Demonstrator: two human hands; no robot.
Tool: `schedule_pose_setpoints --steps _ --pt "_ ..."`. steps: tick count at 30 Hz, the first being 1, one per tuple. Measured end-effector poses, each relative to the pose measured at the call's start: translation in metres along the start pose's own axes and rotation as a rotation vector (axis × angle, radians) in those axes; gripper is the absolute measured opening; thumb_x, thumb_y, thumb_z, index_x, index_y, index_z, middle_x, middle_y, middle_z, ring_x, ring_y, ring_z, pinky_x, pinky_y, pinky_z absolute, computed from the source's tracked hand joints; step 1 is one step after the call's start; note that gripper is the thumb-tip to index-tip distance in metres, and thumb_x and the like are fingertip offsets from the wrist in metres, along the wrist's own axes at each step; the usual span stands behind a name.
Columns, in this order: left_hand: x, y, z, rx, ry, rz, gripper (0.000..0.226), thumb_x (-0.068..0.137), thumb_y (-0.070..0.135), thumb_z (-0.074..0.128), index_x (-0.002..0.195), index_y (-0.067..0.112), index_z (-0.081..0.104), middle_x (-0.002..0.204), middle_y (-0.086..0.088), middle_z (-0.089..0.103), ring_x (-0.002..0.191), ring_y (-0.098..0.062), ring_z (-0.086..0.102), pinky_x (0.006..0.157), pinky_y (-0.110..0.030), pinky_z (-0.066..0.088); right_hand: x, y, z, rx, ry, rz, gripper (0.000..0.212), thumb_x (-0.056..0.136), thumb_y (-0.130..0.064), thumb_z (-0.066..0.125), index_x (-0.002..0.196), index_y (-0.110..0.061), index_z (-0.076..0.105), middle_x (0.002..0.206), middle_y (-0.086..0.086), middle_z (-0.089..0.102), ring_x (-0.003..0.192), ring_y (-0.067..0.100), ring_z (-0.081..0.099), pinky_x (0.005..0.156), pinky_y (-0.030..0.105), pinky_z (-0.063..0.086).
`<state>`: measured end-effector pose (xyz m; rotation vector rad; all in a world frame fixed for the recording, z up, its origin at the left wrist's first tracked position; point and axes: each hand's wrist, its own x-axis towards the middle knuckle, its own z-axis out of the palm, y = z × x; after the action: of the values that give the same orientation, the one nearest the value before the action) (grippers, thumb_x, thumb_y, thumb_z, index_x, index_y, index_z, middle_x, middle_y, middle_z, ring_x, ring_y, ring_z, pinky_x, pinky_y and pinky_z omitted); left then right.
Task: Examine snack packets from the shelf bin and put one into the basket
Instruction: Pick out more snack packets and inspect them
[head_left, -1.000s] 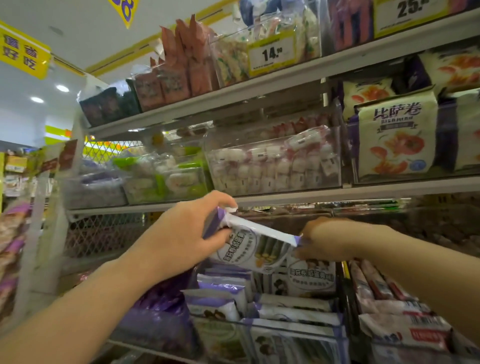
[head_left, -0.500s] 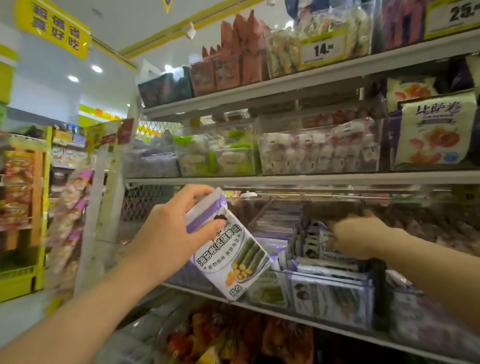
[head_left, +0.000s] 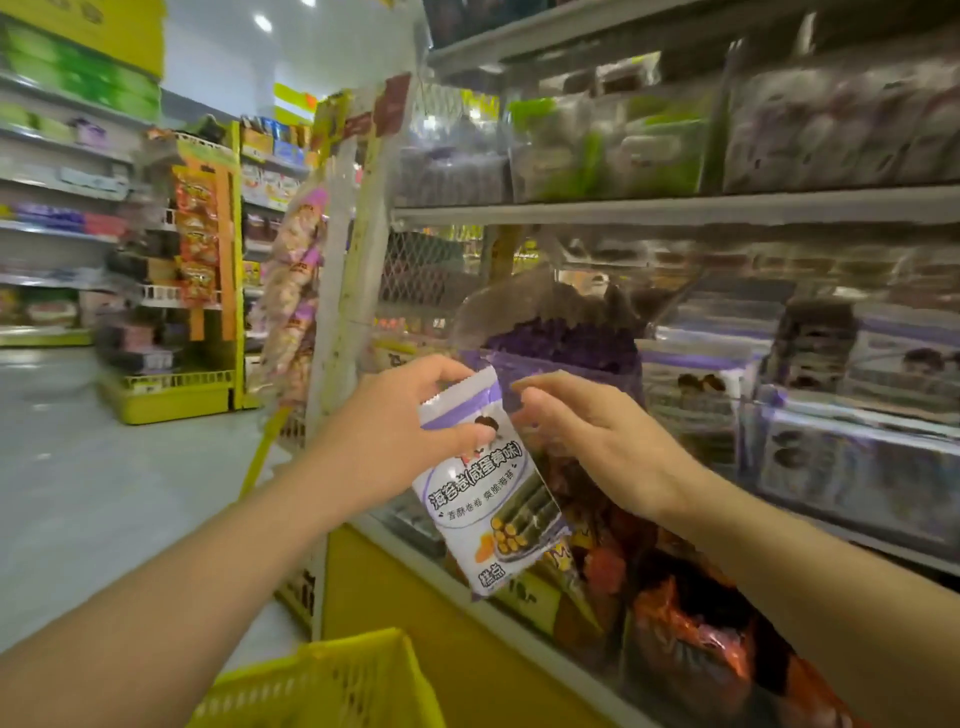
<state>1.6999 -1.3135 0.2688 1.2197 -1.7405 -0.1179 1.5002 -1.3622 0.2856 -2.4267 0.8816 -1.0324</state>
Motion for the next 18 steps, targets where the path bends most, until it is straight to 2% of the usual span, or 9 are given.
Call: schedule_pose_setpoints --steps 2,3,6,10,12,14,16,18 --pt "-0.009 -0.02 0.001 -0.021 -0.019 -0.059 0.029 0.073 0.036 0.082 0.095 0.042 0.064 0.087 0.024 0.07 0.085 0.008 0.064 0.079 -0.029 0.054 0.0 0.006 0.035 0.21 -0.088 0.023 0.035 0.095 -0.046 0.048 0.114 -0.022 0.066 0.102 -0.011 0.072 0.094 0.002 0.066 0.086 0.028 0.052" --pt "-0.014 -0.029 0.001 -0.028 -0.033 -0.069 0.028 0.074 0.034 0.082 0.096 0.041 0.065 0.089 0.023 0.07 0.085 0.004 0.065 0.08 -0.035 0.055 0.0 0.01 0.05 0.288 -0.111 0.029 0.037 0.093 -0.045 0.05 0.113 -0.019 0.067 0.098 -0.011 0.073 0.09 0.002 0.067 0.082 0.023 0.051" --pt "-0.025 -0.054 0.006 -0.071 -0.09 -0.091 0.026 0.076 0.032 0.081 0.095 0.038 0.066 0.089 0.022 0.07 0.084 0.002 0.066 0.079 -0.038 0.056 0.0 0.029 0.086 0.437 -0.147 0.038 0.031 0.094 -0.035 0.053 0.106 -0.013 0.07 0.1 0.0 0.075 0.094 0.014 0.07 0.082 0.022 0.053" --pt "-0.035 -0.094 0.017 -0.168 -0.206 -0.214 0.03 0.072 0.032 0.084 0.095 0.035 0.067 0.091 0.018 0.072 0.086 -0.002 0.069 0.081 -0.036 0.056 -0.001 0.058 0.122 0.594 -0.174 0.141 0.027 0.092 -0.03 0.057 0.099 -0.01 0.073 0.097 0.007 0.075 0.089 0.017 0.071 0.073 0.02 0.052" --pt "-0.041 -0.114 0.024 -0.284 -0.237 -0.29 0.037 0.067 0.033 0.084 0.099 0.032 0.067 0.095 0.015 0.074 0.09 -0.005 0.07 0.082 -0.031 0.056 -0.003 0.071 0.139 0.652 -0.12 0.217 0.029 0.083 -0.035 0.063 0.095 -0.011 0.074 0.093 0.009 0.075 0.084 0.018 0.07 0.071 0.024 0.052" --pt "-0.046 -0.132 0.037 -0.398 -0.181 -0.366 0.035 0.07 0.027 0.083 0.101 0.03 0.067 0.096 0.013 0.074 0.09 -0.006 0.07 0.08 -0.026 0.057 -0.005 0.083 0.153 0.743 -0.047 0.31 0.028 0.078 -0.036 0.065 0.091 -0.013 0.073 0.091 0.013 0.074 0.081 0.022 0.069 0.074 0.032 0.053" --pt "-0.05 -0.144 0.056 -0.535 -0.093 -0.467 0.027 0.08 0.017 0.077 0.102 0.027 0.067 0.096 0.009 0.075 0.089 -0.01 0.072 0.078 -0.027 0.059 -0.006 0.094 0.162 0.871 0.04 0.426 0.028 0.081 -0.028 0.064 0.095 -0.005 0.069 0.097 0.023 0.072 0.087 0.032 0.067 0.082 0.042 0.052" --pt "-0.057 -0.15 0.08 -0.698 0.004 -0.575 0.025 0.083 0.019 0.071 0.107 0.02 0.066 0.097 0.002 0.076 0.09 -0.017 0.073 0.076 -0.032 0.06 -0.006 0.101 0.166 0.995 0.105 0.551 0.029 0.088 -0.02 0.06 0.106 0.003 0.063 0.109 0.028 0.067 0.1 0.041 0.064 0.094 0.051 0.047"
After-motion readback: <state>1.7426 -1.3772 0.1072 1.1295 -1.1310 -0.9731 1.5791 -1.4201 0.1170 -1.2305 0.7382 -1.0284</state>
